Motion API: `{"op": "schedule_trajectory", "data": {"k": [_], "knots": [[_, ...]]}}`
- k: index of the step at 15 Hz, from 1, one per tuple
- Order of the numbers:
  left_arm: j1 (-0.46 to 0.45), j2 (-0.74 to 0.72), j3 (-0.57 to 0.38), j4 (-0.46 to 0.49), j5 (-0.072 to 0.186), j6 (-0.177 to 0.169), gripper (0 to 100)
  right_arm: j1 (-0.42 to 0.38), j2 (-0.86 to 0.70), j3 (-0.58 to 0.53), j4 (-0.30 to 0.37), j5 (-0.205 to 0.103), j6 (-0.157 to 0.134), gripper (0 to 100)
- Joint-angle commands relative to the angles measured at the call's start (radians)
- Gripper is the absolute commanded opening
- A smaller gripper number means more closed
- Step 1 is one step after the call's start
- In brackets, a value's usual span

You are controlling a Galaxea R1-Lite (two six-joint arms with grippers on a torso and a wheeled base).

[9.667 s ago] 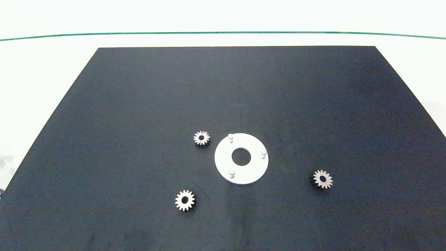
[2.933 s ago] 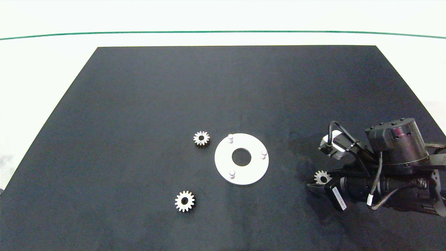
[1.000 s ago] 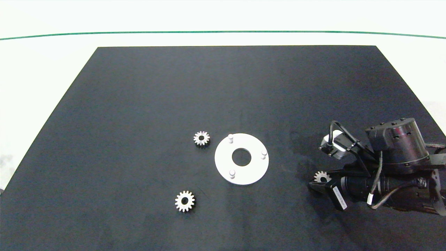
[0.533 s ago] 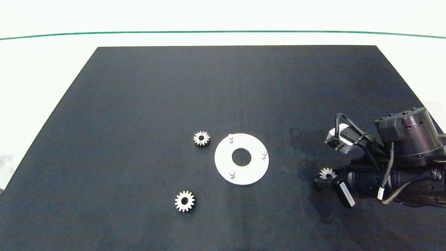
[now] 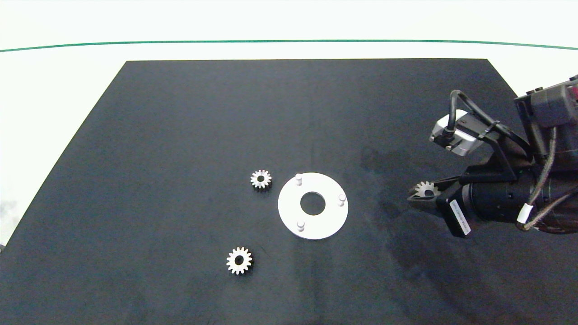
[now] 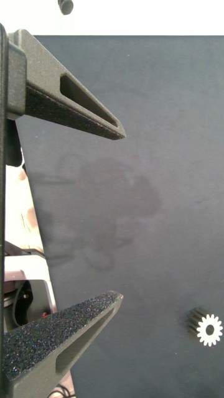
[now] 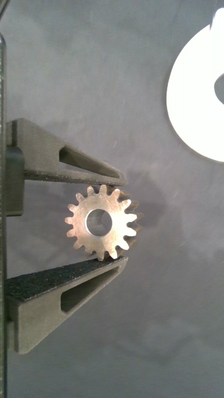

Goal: Install three planetary gears onto the carrier pins

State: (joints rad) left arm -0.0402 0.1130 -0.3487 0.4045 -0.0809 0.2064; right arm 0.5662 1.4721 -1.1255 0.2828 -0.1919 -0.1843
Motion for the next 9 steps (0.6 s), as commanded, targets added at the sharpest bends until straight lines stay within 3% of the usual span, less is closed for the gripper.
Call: {"op": "schedule_trajectory", "data": {"k": [1,6,9], "knots": [[0.000,0.002,-0.001,0.002,0.000,0.001,100,0.090,0.083,-0.060,0.010,-0.046,0.000,0],[-0.001,0.002,0.002,0.002,0.000,0.001,100,0.159,0.226,-0.184,0.018,-0.069,0.003,0],[-0.001,0.002,0.001,0.002,0.000,-0.001,100,0.167,0.261,-0.269,0.115,-0.067,0.008,0]]}}
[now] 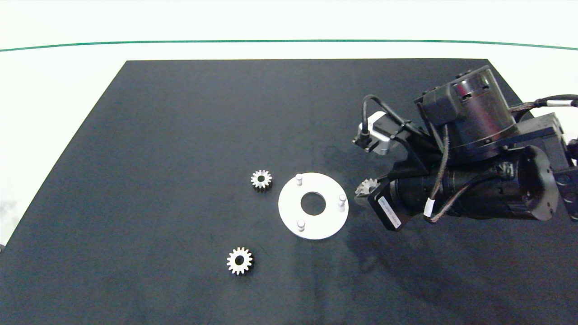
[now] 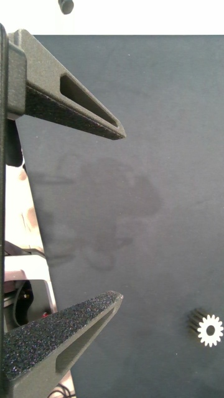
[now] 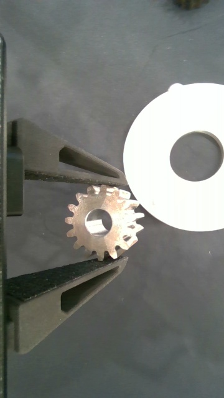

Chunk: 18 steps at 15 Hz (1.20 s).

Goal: Install three planetary gears onto the carrier pins

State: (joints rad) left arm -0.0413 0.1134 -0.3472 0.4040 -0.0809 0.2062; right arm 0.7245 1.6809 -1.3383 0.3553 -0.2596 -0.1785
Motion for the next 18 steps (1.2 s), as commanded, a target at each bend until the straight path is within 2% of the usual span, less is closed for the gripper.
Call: {"op": "schedule_trajectory", "data": {"k": [1,8,9,11,18], "knots": [[0.000,0.002,-0.001,0.002,0.000,0.001,100,0.010,0.053,-0.065,0.048,0.000,0.002,0],[0.000,0.005,-0.003,0.002,-0.002,0.001,100,0.004,0.103,-0.114,0.050,0.000,0.004,0],[0.000,0.005,-0.003,0.002,0.000,0.001,100,0.006,0.111,-0.124,0.050,0.000,0.007,0],[0.000,0.003,0.005,0.002,0.000,0.001,100,0.009,0.117,-0.128,0.050,-0.001,0.031,0],[-0.002,0.005,0.005,0.002,0.000,-0.001,100,0.007,0.163,-0.148,0.050,0.000,0.036,0]]}}
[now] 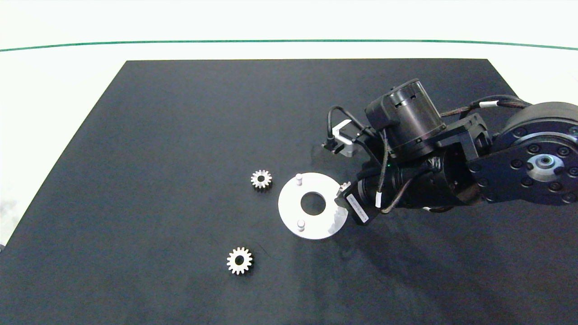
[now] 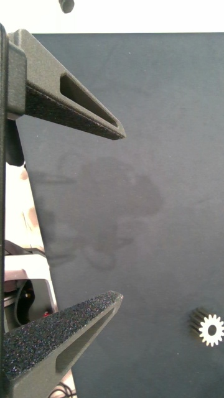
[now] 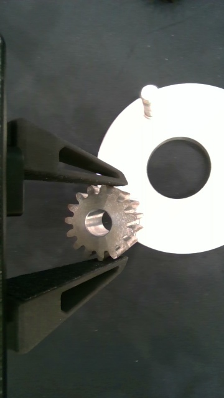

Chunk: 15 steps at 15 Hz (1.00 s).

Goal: Install three planetary gears onto the carrier pins

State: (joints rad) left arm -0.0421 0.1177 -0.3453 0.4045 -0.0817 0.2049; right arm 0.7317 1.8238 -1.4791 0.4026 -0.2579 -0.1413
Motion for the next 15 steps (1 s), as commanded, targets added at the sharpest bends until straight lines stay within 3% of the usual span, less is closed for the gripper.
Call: {"op": "schedule_trajectory", "data": {"k": [1,4,6,15], "knots": [[-0.001,0.000,0.000,0.002,-0.001,0.002,100,0.000,0.025,-0.012,0.002,-0.001,-0.001,0],[-0.001,0.000,-0.001,0.002,-0.001,0.002,100,0.000,0.026,-0.023,0.002,-0.001,0.000,0],[-0.001,-0.001,0.003,0.002,-0.001,0.002,100,0.000,0.034,-0.024,0.002,-0.001,0.022,0],[-0.002,0.000,-0.001,0.001,-0.001,0.001,100,-0.012,0.052,-0.035,0.002,-0.001,0.023,0]]}}
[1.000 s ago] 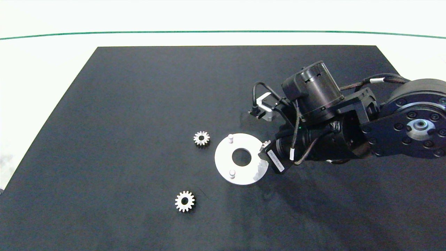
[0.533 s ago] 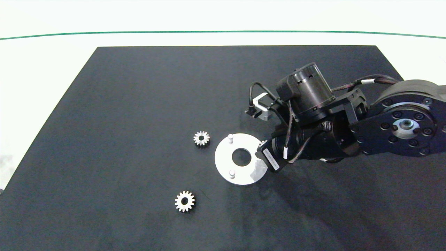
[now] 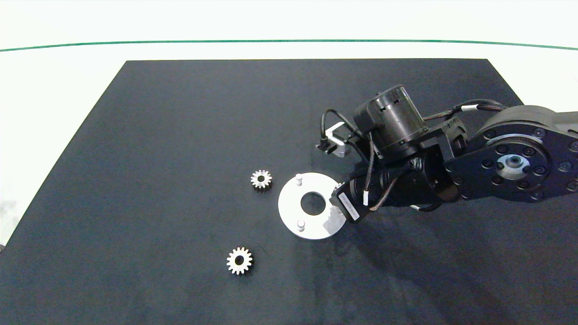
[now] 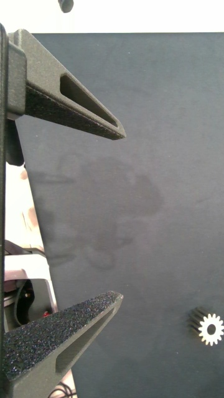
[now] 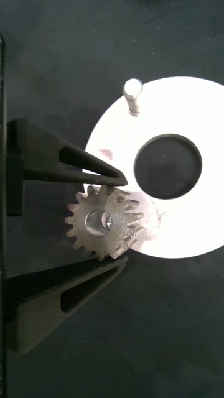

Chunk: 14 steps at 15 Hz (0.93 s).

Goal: Install three planetary gears onto the carrier pins

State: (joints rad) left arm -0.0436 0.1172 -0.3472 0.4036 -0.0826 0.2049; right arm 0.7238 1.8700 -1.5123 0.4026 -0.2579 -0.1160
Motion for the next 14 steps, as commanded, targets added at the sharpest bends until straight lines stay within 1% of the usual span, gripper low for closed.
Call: {"op": "schedule_trajectory", "data": {"k": [1,12,13,14], "knots": [[-0.001,0.001,-0.001,0.003,0.000,0.001,100,-0.007,0.008,-0.002,0.002,-0.001,-0.002,0],[-0.001,0.002,-0.009,0.001,0.000,0.001,100,-0.006,0.026,-0.002,0.001,-0.001,-0.001,0],[-0.001,0.002,-0.009,0.001,0.000,0.001,100,-0.007,0.028,-0.002,0.001,-0.001,-0.001,100],[-0.001,0.002,-0.009,0.001,0.000,0.001,100,-0.007,0.028,-0.002,0.001,-0.001,-0.001,100]]}}
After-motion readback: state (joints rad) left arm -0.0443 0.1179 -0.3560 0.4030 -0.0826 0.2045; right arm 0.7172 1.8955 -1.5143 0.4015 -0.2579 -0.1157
